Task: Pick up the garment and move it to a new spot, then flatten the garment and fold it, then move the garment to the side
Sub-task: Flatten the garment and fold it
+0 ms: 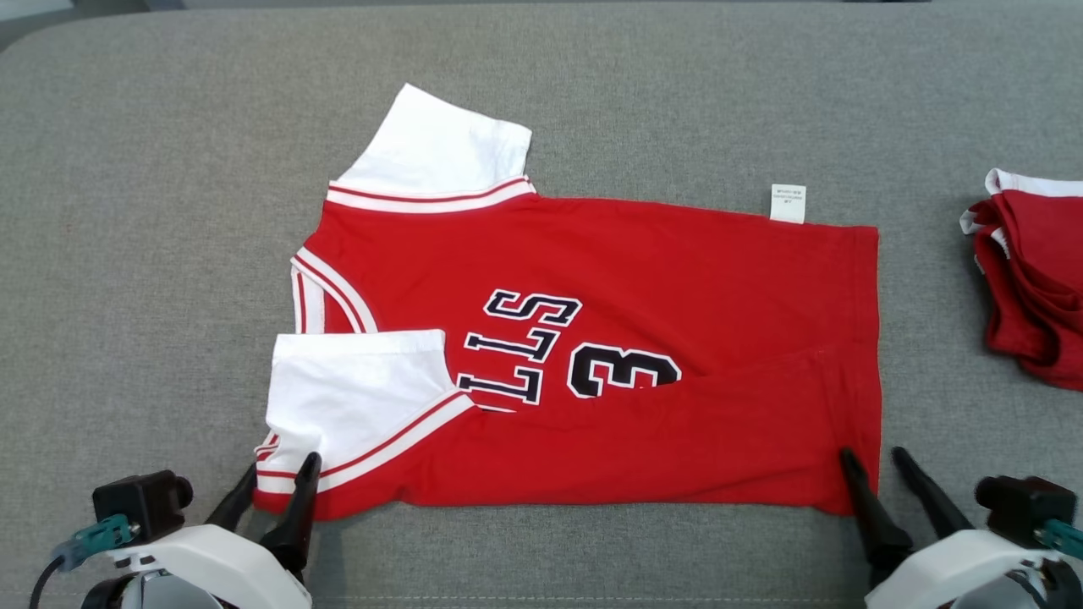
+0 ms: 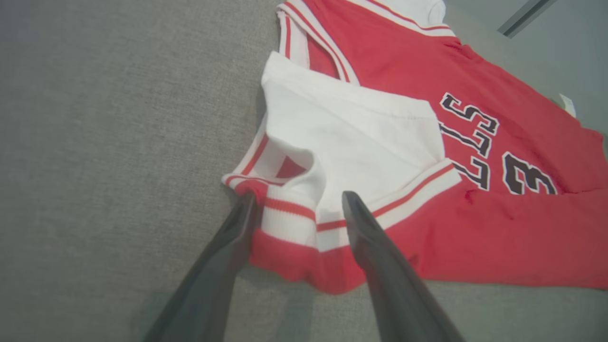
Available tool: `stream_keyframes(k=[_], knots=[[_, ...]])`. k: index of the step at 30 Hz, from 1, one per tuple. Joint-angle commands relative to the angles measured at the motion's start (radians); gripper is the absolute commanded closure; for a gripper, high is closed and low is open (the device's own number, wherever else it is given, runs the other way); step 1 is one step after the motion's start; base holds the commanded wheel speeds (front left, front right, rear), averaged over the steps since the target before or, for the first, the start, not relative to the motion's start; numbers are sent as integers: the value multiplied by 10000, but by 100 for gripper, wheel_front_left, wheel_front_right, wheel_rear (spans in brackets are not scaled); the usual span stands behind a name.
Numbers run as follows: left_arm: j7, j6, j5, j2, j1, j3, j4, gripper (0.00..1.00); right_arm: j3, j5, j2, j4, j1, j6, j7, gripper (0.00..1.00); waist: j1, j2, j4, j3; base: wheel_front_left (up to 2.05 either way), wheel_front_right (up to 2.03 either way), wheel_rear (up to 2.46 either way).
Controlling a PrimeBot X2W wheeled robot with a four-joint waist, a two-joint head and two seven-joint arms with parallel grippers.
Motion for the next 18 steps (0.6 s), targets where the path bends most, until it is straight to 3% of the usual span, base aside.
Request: stream_keyframes(k=[1,9,18], knots=[[-301,48,197,175,-420,514,-188,0,30,-188,-122,-229,148,-4,-270,0,0,-1,-5,-156,0,0,0],[-1534,717,1330,426,-493,900,-992,0,-961,-1107,88,-1203,401,-4,-1295,0,0,-1,-77,-780,0,0,0],[-1422,1244,2264,607,-883,490,-1653,0,-677,-1775,287,-1478,249,-4,-1125,0,0,-1,-290,-969,0,0,0]])
